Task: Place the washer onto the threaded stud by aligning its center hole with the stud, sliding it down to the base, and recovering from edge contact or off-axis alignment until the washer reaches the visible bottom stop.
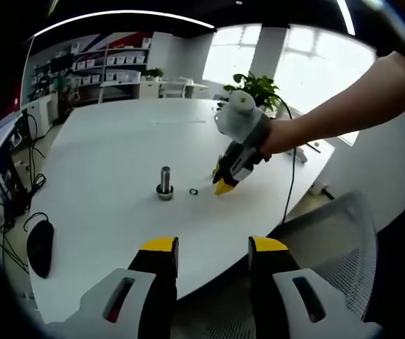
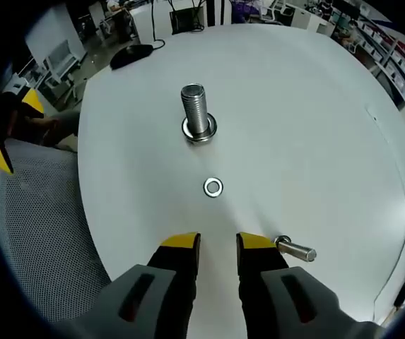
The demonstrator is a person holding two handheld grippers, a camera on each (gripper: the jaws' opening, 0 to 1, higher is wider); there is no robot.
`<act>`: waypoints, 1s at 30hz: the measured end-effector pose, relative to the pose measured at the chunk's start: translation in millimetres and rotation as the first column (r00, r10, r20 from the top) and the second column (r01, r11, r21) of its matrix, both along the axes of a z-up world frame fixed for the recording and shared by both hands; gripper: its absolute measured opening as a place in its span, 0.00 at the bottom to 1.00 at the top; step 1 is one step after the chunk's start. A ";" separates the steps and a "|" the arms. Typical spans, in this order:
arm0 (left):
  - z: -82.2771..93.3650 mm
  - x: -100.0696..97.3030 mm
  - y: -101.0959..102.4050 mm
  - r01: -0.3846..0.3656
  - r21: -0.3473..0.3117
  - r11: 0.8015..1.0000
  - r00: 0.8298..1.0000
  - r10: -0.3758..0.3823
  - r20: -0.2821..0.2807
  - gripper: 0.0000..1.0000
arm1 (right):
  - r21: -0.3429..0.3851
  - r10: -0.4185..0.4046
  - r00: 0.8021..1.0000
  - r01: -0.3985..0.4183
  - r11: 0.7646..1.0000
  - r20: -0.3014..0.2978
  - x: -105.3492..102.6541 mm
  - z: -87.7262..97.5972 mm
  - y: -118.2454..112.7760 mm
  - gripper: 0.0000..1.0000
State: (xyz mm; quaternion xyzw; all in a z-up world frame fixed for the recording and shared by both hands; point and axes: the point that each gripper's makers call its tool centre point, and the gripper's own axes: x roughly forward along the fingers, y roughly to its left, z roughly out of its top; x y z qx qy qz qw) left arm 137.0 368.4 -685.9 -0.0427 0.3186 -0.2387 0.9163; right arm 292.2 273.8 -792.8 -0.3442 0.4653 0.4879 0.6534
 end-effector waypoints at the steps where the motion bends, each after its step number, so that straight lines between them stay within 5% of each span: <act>1: -0.5 -0.6 1.0 -0.002 0.001 1.000 1.000 0.002 -0.002 0.38 | 0.006 0.002 1.000 -0.002 1.000 0.001 0.3 -0.6 5.2 0.23; 19: -6.7 -1.2 16.4 -0.042 -0.015 0.999 0.999 0.042 -0.008 0.37 | 0.005 0.069 0.997 -0.070 0.998 0.022 7.2 -7.9 40.9 0.22; 30: -4.4 6.4 23.4 -0.056 -0.028 0.998 0.998 0.056 0.002 0.37 | -0.125 0.307 0.952 -0.307 0.943 -0.023 6.8 -9.6 38.3 0.19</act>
